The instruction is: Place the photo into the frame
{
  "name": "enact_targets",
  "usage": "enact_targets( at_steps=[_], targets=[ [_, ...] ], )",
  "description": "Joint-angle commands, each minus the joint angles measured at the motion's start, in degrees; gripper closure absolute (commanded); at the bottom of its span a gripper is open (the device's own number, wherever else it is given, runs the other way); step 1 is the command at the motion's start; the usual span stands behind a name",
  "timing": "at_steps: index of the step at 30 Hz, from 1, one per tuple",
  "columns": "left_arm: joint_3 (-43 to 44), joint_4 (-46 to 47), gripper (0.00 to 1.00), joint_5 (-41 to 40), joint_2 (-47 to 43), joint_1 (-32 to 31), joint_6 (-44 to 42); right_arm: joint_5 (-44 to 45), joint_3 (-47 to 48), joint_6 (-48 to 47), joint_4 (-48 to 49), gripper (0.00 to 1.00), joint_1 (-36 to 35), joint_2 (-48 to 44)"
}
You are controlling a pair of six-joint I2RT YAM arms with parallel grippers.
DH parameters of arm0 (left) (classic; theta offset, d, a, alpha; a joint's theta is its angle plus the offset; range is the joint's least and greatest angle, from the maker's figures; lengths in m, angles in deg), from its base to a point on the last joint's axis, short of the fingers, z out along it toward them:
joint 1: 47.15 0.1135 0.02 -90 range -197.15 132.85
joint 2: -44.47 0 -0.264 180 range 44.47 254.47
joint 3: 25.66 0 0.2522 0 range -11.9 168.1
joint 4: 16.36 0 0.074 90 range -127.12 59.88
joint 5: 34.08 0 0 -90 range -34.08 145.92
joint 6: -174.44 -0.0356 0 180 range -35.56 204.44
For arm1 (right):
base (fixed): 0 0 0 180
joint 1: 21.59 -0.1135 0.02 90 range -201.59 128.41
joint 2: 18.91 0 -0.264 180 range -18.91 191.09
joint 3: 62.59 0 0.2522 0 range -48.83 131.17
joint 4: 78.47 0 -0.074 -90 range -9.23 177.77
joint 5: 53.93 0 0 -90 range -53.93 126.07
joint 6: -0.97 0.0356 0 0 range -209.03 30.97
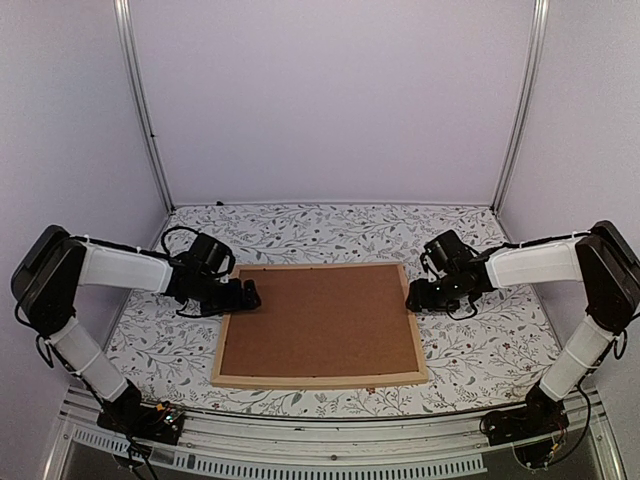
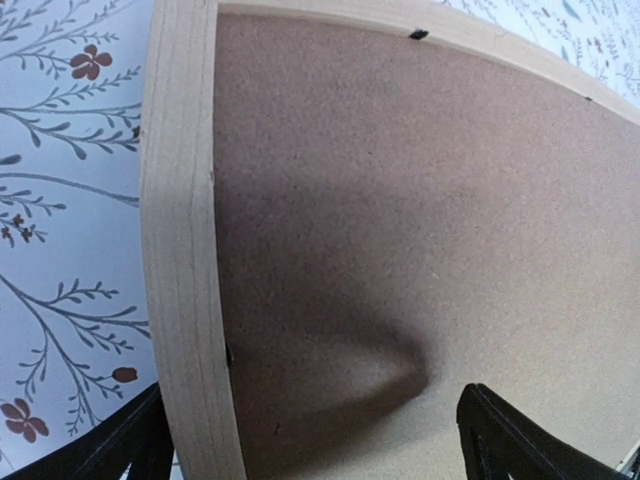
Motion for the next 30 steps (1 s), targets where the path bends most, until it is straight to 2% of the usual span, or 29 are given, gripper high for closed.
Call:
enact_targets(
  at_steps=[1,8,22,30],
  targets=[
    [-1.6,2.0,0.0,10.3,-0.2,-0.7,2.7,-2.5,-0.1,0.5,-1.5,0.37,-2.0,3.3],
    [1.2,2.5,0.07,12.6,2.2,-5.7,5.9,-2.8,3.0,2.6,-1.7,0.38,-7.1,5.9],
    [4.3,11.3,0.07,14.9,9.9,-14.2,10.9,-0.6,10.3,7.9,-2.9,0.4,-18.2,14.5],
    [6.1,10.8,0.08,13.5,11.1,-15.8,10.8,1.5,12.6,9.3,-3.1,0.41,-22.1,18.8]
  ],
)
